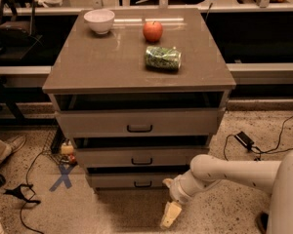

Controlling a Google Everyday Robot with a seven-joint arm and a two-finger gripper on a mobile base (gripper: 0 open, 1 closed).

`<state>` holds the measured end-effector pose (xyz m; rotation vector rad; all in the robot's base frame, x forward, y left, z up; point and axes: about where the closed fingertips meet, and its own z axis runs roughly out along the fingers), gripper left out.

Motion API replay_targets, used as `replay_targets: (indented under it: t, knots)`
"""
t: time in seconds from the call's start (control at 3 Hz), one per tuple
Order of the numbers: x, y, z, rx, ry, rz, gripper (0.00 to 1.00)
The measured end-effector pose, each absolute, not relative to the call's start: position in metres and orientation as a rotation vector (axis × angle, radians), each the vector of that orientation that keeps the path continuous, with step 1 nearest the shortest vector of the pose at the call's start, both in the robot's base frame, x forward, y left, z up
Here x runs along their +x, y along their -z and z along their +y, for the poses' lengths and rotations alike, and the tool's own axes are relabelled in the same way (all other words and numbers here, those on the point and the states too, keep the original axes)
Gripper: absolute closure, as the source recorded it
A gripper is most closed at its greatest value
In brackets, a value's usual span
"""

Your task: Open bottom drawer

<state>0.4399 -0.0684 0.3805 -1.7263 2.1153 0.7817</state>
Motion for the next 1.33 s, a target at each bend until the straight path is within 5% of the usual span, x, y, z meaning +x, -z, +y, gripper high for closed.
replay_targets:
  t: [1.33]
  knots:
    - [0.500,-0.274,-0.071,-1.748,-0.624,2.058,0.00]
